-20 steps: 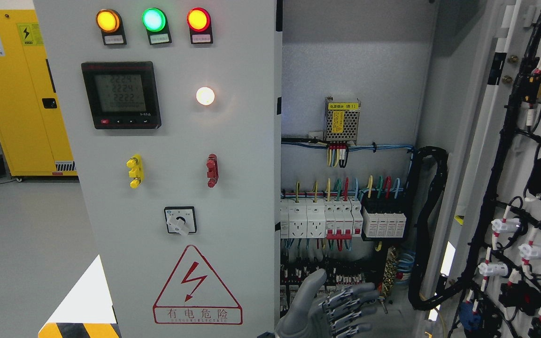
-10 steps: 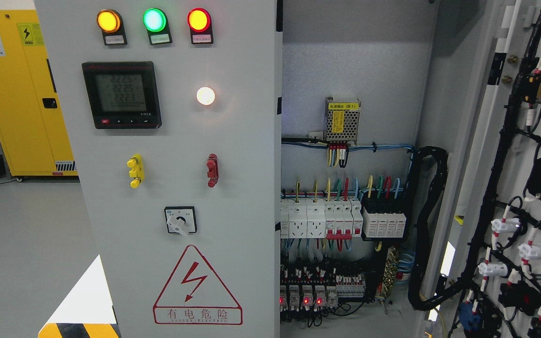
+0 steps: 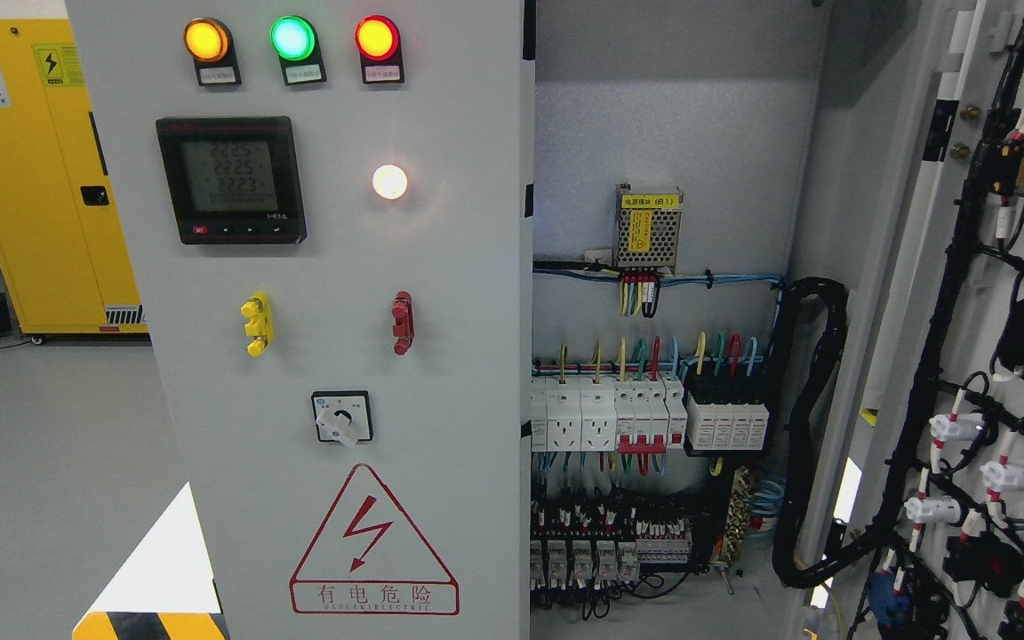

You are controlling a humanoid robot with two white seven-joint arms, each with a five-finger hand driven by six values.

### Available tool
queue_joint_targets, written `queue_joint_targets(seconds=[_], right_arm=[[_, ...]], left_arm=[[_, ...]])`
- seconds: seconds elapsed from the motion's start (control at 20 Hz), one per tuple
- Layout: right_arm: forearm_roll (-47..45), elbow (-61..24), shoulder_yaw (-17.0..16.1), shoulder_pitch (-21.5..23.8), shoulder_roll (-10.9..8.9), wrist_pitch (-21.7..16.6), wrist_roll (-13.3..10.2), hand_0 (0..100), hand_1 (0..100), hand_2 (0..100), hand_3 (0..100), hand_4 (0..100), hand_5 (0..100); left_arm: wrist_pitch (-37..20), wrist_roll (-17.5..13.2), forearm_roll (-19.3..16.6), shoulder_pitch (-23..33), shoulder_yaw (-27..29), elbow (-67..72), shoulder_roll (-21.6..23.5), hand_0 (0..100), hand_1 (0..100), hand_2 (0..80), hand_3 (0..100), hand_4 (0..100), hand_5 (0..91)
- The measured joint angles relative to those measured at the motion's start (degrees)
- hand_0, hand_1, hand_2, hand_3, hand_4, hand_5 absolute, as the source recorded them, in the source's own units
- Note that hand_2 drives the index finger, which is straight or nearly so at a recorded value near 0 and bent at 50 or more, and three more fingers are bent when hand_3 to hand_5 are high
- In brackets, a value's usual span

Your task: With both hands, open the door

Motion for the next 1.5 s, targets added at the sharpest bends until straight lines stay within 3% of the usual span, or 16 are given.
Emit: queue_joint_targets(seconds=[0.2,0.3,0.5,0.6,0.8,0.95,1.5], right_arm=[[0.00,0.01,0.06,0.00,0.00,-0.01,0.00,21,7,0,0,0,0],[0.00,0.01,0.08,0.00,0.00,-0.01,0.00,21,7,0,0,0,0],[0.00,0.02,0.13,0.00,0.00,0.05,0.00,21,7,0,0,0,0],[0.00,0.03,0.14,0.00,0.00,0.06,0.00,21,7,0,0,0,0],[0.00,0.04,0.15,0.00,0.00,0.06,0.00,21,8,0,0,0,0],[0.00,0.03,0.14,0.00,0.00,0.06,0.00,21,7,0,0,0,0],[0.00,-0.08,0.16,0.02,0.00,0.11,-0.14,21,7,0,0,0,0]], left_arm=[[-0.61,0.29,-0.39,-1.29,1.90,15.20,-3.64,0,0,0.0,1,0,0.0],[-0.74,3.01,-0.51,-1.71,2.87,22.07,-5.43,0,0,0.0,1,0,0.0],[0.11,11.37,-0.62,-1.94,4.25,34.05,-8.09,0,0,0.0,1,0,0.0],[2.16,13.25,-0.66,-1.89,4.81,39.72,-9.26,0,0,0.0,1,0,0.0],[9.01,14.57,-1.08,-0.62,5.60,47.75,-11.70,0,0,0.0,1,0,0.0],[11.14,14.73,-2.75,0.29,6.09,52.12,-13.25,0,0,0.0,1,0,0.0],[12.22,14.84,-5.53,1.43,7.08,60.89,-16.44,0,0,0.0,1,0,0.0]])
